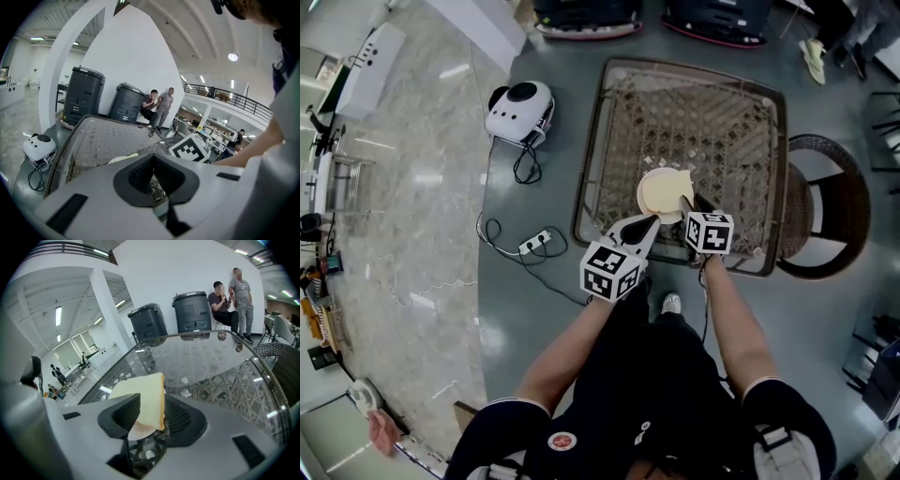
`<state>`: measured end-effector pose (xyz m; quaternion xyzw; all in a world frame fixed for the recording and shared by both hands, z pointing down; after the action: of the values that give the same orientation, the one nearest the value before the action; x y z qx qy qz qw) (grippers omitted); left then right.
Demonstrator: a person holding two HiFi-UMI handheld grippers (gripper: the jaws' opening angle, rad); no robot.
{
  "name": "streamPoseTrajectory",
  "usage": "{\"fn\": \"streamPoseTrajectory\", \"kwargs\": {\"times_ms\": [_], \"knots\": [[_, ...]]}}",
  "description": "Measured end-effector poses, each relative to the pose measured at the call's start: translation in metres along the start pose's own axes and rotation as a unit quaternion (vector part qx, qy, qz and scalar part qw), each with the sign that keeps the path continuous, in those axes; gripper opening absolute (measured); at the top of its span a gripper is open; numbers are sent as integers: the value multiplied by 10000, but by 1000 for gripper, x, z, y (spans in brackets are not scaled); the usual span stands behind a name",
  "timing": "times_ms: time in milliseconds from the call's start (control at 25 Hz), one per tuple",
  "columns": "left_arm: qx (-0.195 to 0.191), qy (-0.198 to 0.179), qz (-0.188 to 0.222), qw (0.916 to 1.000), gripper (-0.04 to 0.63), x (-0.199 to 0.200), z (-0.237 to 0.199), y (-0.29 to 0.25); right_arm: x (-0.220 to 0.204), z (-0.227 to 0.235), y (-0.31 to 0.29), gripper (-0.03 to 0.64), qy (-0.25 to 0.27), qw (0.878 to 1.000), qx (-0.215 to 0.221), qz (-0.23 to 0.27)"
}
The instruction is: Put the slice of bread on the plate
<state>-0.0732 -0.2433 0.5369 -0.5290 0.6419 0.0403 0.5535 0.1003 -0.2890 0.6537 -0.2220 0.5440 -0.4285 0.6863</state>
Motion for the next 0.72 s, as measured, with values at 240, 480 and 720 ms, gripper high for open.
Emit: {"fn": "streamPoseTrajectory", "kwargs": {"times_ms": [240, 480, 720], "knots": [[-43, -6, 122, 9999, 6, 14, 0, 3, 35, -13, 39, 140, 51, 9965, 507, 660], [-119, -262, 375, 9989, 6, 40, 9, 7, 70, -30, 86, 29, 269, 9869, 834, 1355], [-413, -479, 626, 9960, 6, 69, 29, 23, 96, -53, 144, 6, 730, 9732, 1029, 1924]]}}
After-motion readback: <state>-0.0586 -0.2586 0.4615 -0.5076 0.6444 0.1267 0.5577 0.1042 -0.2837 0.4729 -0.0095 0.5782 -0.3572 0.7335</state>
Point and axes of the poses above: the fingertips, and each gripper's own axes: y backward along the fingers, z to its right, x out of its top, the point moved 8 cm from there along y, backward along the fingers, and after that the axes turned 7 degrees about -z, right-handed, at the moved point
